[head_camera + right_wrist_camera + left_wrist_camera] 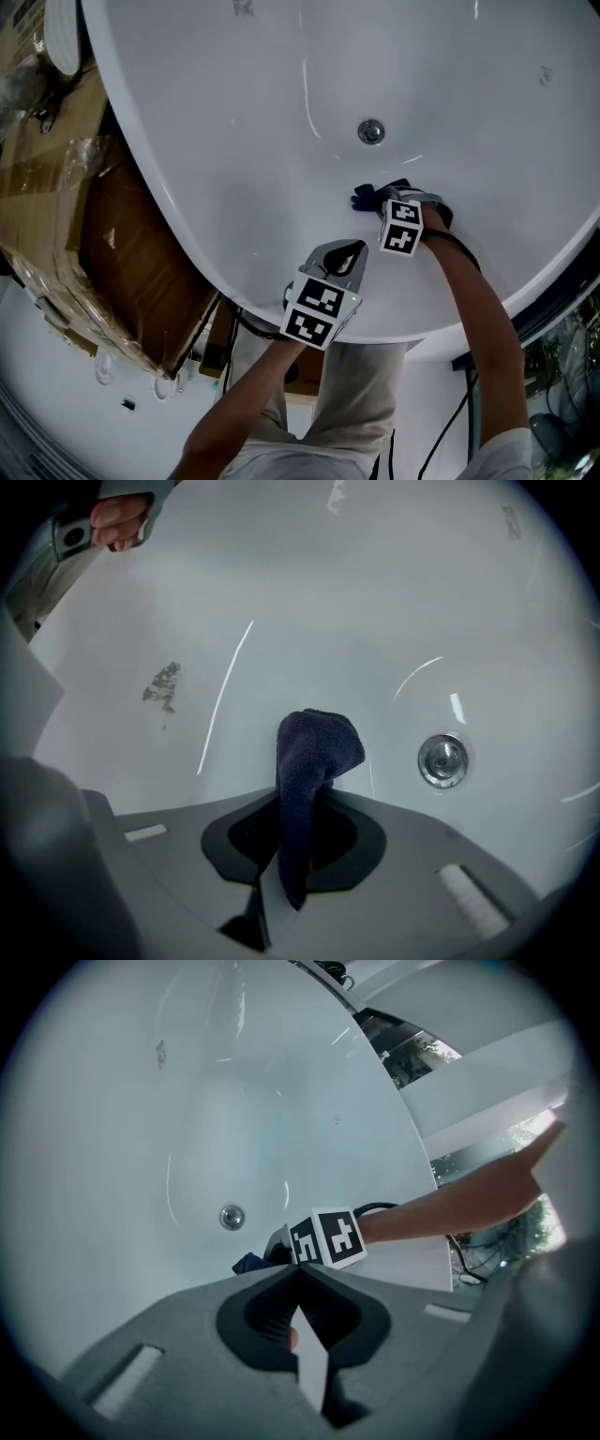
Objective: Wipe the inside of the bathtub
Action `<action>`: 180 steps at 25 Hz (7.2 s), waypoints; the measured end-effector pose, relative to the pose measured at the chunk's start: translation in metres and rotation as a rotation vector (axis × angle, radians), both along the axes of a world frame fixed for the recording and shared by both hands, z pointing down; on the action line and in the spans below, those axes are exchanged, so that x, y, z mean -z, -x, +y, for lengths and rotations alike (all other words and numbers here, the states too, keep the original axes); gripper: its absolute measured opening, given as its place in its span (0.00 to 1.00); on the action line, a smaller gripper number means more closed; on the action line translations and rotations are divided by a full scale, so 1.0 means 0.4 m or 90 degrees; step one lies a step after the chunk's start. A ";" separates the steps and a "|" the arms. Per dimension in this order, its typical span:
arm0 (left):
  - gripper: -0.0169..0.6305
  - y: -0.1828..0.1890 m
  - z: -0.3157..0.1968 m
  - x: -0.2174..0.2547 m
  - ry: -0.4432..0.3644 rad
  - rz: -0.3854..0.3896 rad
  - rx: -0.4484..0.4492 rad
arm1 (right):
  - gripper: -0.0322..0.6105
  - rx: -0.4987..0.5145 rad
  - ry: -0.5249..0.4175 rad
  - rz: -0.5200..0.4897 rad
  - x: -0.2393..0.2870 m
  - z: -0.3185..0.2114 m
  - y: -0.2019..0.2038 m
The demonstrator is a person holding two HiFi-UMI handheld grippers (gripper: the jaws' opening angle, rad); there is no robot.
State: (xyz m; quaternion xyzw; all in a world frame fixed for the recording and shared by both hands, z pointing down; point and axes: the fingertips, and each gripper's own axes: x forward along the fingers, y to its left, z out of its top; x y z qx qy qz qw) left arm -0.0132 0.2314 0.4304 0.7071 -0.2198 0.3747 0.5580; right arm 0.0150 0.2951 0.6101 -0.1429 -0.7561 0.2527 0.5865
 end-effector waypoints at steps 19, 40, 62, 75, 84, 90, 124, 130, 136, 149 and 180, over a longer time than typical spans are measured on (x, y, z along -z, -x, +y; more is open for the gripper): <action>0.02 0.015 -0.002 -0.041 -0.004 0.003 0.006 | 0.13 0.006 -0.063 0.059 -0.166 -0.078 -0.015; 0.02 0.051 -0.077 -0.022 -0.039 -0.014 0.015 | 0.13 -0.090 -0.146 0.050 -0.058 -0.183 0.007; 0.02 0.059 -0.167 0.179 -0.100 -0.020 -0.015 | 0.13 -0.164 -0.119 -0.024 0.393 -0.123 -0.015; 0.02 0.086 -0.181 0.278 -0.136 -0.020 -0.014 | 0.13 -0.157 -0.070 -0.091 0.626 -0.026 0.039; 0.02 0.115 -0.162 0.278 -0.137 -0.030 -0.022 | 0.13 -0.153 -0.028 -0.129 0.711 0.043 0.106; 0.02 0.131 -0.154 0.277 -0.144 -0.037 -0.030 | 0.13 -0.147 0.006 -0.164 0.765 0.092 0.171; 0.02 0.166 -0.114 0.218 -0.124 -0.041 -0.013 | 0.13 -0.141 0.062 -0.123 0.591 0.161 0.254; 0.02 0.159 -0.117 0.203 -0.125 -0.041 -0.014 | 0.12 -0.147 0.050 -0.114 0.547 0.144 0.251; 0.02 0.157 -0.109 0.181 -0.118 -0.043 -0.019 | 0.12 -0.149 0.039 -0.101 0.496 0.130 0.248; 0.02 0.151 -0.112 0.132 -0.109 -0.047 -0.024 | 0.12 -0.157 0.014 -0.072 0.387 0.096 0.234; 0.02 0.133 -0.142 -0.004 -0.101 -0.059 -0.039 | 0.12 -0.211 -0.023 -0.022 0.134 0.004 0.198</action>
